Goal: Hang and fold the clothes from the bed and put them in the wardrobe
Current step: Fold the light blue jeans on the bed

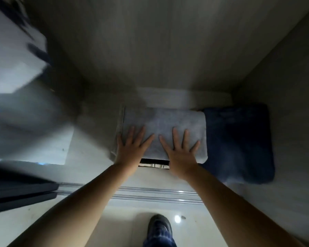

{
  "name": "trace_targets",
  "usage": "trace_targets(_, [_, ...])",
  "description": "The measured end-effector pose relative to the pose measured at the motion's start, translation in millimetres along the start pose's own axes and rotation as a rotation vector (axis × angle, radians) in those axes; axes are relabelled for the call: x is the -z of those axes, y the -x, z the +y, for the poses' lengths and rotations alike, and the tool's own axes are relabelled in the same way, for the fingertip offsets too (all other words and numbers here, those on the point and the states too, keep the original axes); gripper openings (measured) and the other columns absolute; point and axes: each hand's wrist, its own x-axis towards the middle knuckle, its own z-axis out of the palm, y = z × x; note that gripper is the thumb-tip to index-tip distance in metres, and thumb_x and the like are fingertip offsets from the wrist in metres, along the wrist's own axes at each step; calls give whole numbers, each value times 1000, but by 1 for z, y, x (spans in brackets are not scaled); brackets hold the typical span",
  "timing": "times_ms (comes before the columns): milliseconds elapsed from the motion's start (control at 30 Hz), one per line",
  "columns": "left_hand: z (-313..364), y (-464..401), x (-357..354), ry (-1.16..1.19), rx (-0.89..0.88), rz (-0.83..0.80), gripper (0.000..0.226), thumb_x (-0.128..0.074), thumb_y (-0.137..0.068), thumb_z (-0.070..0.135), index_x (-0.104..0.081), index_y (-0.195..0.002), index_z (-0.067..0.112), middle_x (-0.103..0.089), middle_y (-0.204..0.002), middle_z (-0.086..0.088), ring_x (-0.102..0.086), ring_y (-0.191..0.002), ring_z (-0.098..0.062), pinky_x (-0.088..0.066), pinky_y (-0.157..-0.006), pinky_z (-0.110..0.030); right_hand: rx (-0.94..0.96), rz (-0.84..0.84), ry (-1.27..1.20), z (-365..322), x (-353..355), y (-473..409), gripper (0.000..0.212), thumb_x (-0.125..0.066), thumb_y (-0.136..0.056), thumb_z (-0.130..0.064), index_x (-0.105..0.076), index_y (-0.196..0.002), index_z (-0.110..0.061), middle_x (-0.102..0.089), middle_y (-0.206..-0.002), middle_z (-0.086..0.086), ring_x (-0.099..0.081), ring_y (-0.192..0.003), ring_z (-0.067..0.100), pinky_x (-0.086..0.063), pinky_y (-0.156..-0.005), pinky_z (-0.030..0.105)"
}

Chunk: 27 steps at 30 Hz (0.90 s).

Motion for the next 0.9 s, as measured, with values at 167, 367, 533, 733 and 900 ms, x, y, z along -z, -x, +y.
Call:
trace_targets(167, [9, 18, -22, 7, 7, -110, 113, -63, -72, 11, 18, -147, 35, 27, -155, -7, 14, -142, -42, -12, -105, -74, 105, -135, -30, 7, -9, 6, 99, -57, -87, -30, 22, -144, -44, 52, -141, 5, 45, -128, 43, 8, -102, 75])
trace_targets(367, [1, 27, 45, 48, 2, -366, 90, -52, -88, 23, 12, -149, 39, 30, -155, -1, 18, -145, -33, -7, -112, -65, 116, -286, -207, 18, 45, 24, 79, -49, -96, -24, 5, -152, -37, 32, -155, 3, 27, -141, 35, -3, -112, 63])
trace_targets(533, [7, 51, 121, 104, 10, -351, 79, -46, -96, 23, 10, -151, 35, 19, -159, -2, 15, -146, -30, -4, -114, -61, -13, -195, -356, 31, 93, 62, 69, -41, -99, -14, -1, -154, -26, 9, -161, 10, 6, -148, 29, -15, -119, 46])
trace_targets(733, [36, 79, 215, 106, -29, -308, 65, -43, -97, 26, -10, -153, 25, -22, -155, -9, -21, -143, -26, -18, -113, -53, -89, -130, -356, 34, 156, 135, 57, -40, -97, -14, -22, -151, -18, -37, -147, 17, -42, -130, 34, -44, -95, 36])
trace_targets(900, [63, 102, 295, 161, -75, -187, 37, -39, -93, 19, -50, -128, 15, -60, -123, -10, -58, -112, -28, -44, -89, -36, -141, 97, -248, 28, 215, 203, 34, -42, -97, -22, -50, -129, -16, -65, -112, 11, -61, -105, 28, -51, -81, 34])
